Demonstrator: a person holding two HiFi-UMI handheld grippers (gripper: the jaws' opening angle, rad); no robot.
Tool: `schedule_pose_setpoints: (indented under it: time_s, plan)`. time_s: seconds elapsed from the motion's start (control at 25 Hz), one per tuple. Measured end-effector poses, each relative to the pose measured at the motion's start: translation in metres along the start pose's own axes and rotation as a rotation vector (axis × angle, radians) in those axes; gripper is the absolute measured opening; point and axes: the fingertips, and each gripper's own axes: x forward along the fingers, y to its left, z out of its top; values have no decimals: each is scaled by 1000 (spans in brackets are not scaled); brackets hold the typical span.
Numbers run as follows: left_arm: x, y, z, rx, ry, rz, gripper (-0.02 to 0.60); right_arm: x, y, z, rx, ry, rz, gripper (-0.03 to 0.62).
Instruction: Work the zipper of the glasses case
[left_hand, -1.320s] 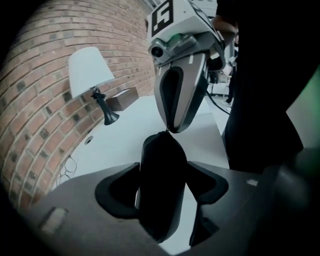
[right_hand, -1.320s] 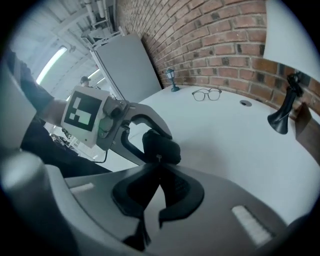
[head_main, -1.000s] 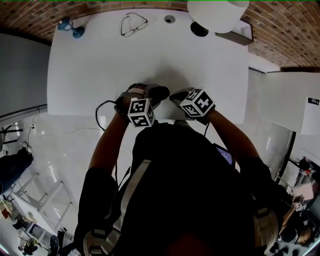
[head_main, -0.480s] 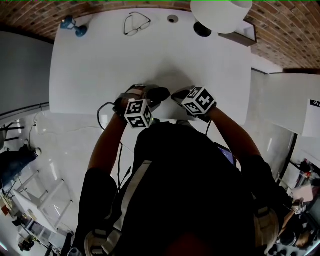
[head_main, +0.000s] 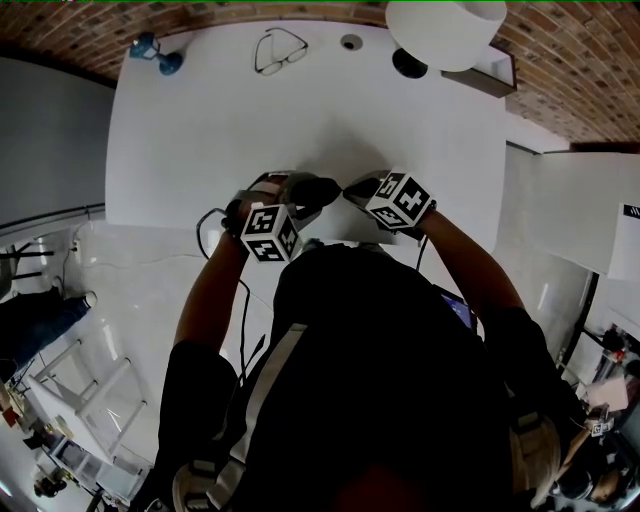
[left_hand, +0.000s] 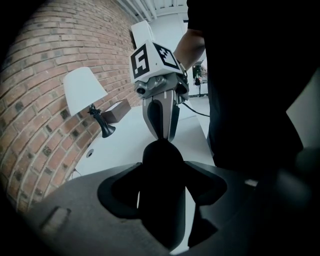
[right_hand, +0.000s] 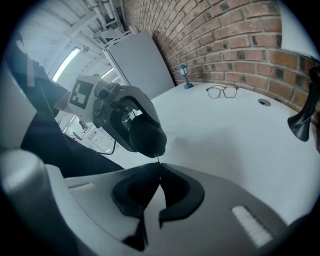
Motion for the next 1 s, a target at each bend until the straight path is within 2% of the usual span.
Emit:
schedule_pose_setpoints:
  time_s: [0.16, 0.32, 0.44, 0.72, 0.84, 1.0]
  plan:
    - [-16, 2, 14, 37, -52, 12, 272, -6, 7, 6, -31, -20, 73, 3]
    - [-29, -4, 28, 91, -66, -5, 272, -11, 20, 8, -70, -20, 185, 3]
    - [-33, -9, 33, 131, -64, -21, 272, -11, 27, 5, -123, 9, 227, 3]
    - [-36, -10, 41, 151, -65, -25, 270, -10, 29, 5, -232, 35, 231, 5]
    - [-37, -10, 44, 119, -92, -25, 270, -11, 31, 7, -261, 38, 230, 5]
    - [-31, -11, 35, 63, -91, -27, 272, -6, 26, 4, -312, 60, 165, 6]
